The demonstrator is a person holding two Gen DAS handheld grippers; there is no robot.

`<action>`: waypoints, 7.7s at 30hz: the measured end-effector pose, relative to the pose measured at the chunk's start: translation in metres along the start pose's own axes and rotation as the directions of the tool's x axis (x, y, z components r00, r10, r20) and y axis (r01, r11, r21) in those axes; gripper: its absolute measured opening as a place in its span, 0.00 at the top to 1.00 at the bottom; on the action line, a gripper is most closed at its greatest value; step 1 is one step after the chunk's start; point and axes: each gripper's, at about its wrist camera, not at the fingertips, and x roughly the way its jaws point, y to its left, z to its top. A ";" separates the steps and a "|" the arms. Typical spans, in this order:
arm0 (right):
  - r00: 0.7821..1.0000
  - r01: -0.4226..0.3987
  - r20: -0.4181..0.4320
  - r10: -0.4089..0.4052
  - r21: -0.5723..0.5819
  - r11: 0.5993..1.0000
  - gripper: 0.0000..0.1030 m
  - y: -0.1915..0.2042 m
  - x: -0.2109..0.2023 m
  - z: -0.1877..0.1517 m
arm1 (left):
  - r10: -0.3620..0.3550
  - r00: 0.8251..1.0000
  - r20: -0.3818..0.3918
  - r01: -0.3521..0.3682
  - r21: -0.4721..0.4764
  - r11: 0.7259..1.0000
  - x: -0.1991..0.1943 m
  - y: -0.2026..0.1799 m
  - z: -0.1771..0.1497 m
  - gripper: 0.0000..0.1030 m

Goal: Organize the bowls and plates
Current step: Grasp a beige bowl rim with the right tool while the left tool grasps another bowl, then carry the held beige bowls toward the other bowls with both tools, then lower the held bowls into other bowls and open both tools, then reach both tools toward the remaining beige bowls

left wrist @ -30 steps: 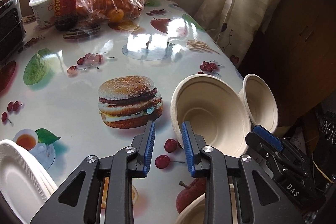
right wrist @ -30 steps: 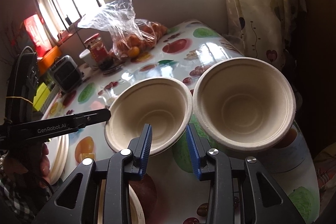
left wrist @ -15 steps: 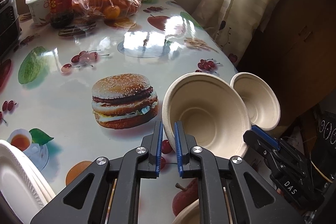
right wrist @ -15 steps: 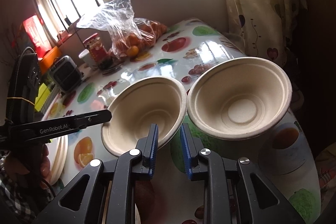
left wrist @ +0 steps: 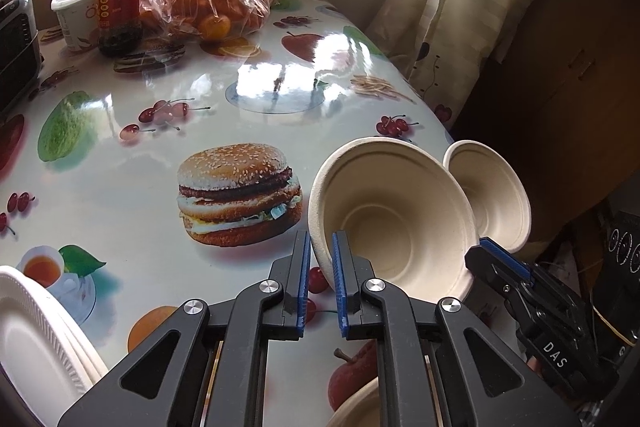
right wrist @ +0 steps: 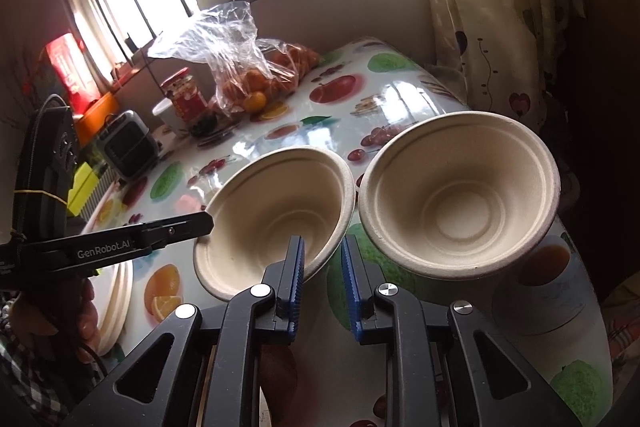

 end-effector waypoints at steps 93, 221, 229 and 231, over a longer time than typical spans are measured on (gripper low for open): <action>0.997 -0.044 0.058 0.043 0.023 0.999 0.82 0.050 -0.094 -0.108 | -0.002 1.000 0.021 0.002 0.015 1.000 -0.082 -0.004 -0.120 0.89; 0.967 0.211 0.111 -0.227 0.143 0.967 0.59 -0.082 -0.055 0.009 | -0.014 0.997 -0.079 0.030 0.199 0.980 0.039 -0.107 0.046 0.65; 0.970 0.206 0.097 -0.222 0.153 0.966 0.64 -0.086 -0.043 0.012 | -0.021 0.994 -0.106 0.041 0.188 0.981 0.056 -0.110 0.051 0.67; 0.971 0.203 0.096 -0.220 0.157 0.966 0.65 -0.087 -0.042 0.012 | -0.021 0.993 -0.116 0.043 0.188 0.981 0.060 -0.111 0.051 0.70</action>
